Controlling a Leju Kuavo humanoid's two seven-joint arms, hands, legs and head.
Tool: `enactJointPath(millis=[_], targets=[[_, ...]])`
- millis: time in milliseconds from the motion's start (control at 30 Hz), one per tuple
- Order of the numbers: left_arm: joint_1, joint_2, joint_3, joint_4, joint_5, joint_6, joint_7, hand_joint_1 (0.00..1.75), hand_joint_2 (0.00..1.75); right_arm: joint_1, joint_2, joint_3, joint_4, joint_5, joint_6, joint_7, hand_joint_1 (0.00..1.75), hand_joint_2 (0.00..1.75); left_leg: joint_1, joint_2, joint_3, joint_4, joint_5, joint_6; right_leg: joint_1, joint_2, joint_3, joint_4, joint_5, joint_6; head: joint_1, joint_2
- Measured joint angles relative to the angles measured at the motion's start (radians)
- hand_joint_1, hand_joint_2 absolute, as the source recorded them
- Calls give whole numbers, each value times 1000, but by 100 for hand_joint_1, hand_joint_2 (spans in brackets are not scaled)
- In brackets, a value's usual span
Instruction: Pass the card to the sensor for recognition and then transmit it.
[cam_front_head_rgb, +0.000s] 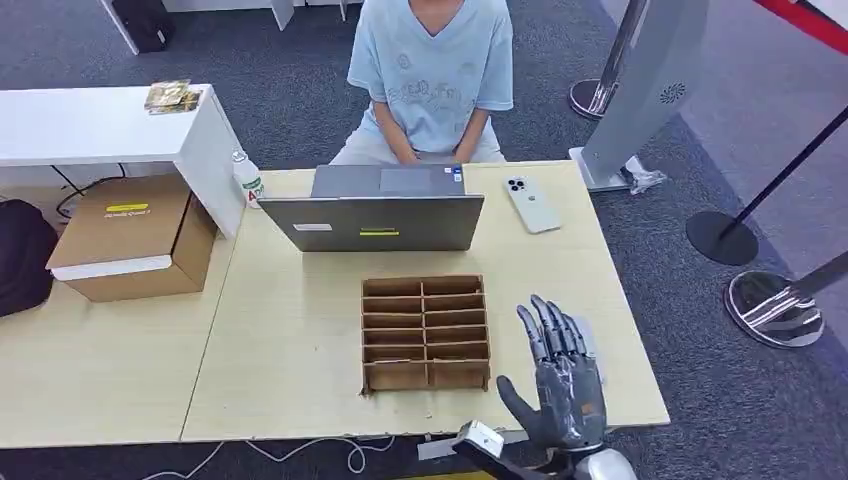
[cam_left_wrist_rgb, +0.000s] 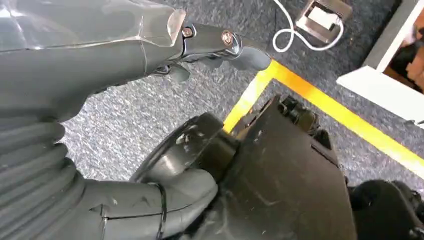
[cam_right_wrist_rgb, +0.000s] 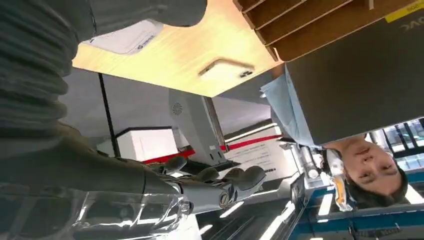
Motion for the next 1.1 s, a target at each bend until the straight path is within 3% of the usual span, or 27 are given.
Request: enactJointPath(millis=[300, 500, 633, 867, 1100], targets=[[-3, -6, 2, 0, 0, 1, -2, 0, 175, -21, 0, 25, 30, -20, 17, -19, 54, 175, 0, 0, 0, 0, 0, 0, 0, 0, 0, 0, 0, 0, 0, 0], [-3, -6, 4, 0, -1, 1, -11, 0, 175, -31, 0, 35, 61, -35, 17, -22, 54, 175, 0, 0, 0, 0, 0, 0, 0, 0, 0, 0, 0, 0, 0, 0], [-3, -6, 5, 0, -1, 1, -18, 0, 175, -37, 0, 42, 81, -44, 15, -25, 68, 175, 0, 0, 0, 0, 0, 0, 0, 0, 0, 0, 0, 0, 0, 0], [-3, -8, 6, 0, -2, 2, -29, 0, 175, -43, 0, 53, 105, -48, 19, -27, 56, 175, 0, 0, 0, 0, 0, 0, 0, 0, 0, 0, 0, 0, 0, 0], [-3, -8, 7, 0, -2, 5, -35, 0, 175, -56, 0, 62, 126, -45, 32, -36, 70, 175, 0, 0, 0, 0, 0, 0, 0, 0, 0, 0, 0, 0, 0, 0]])
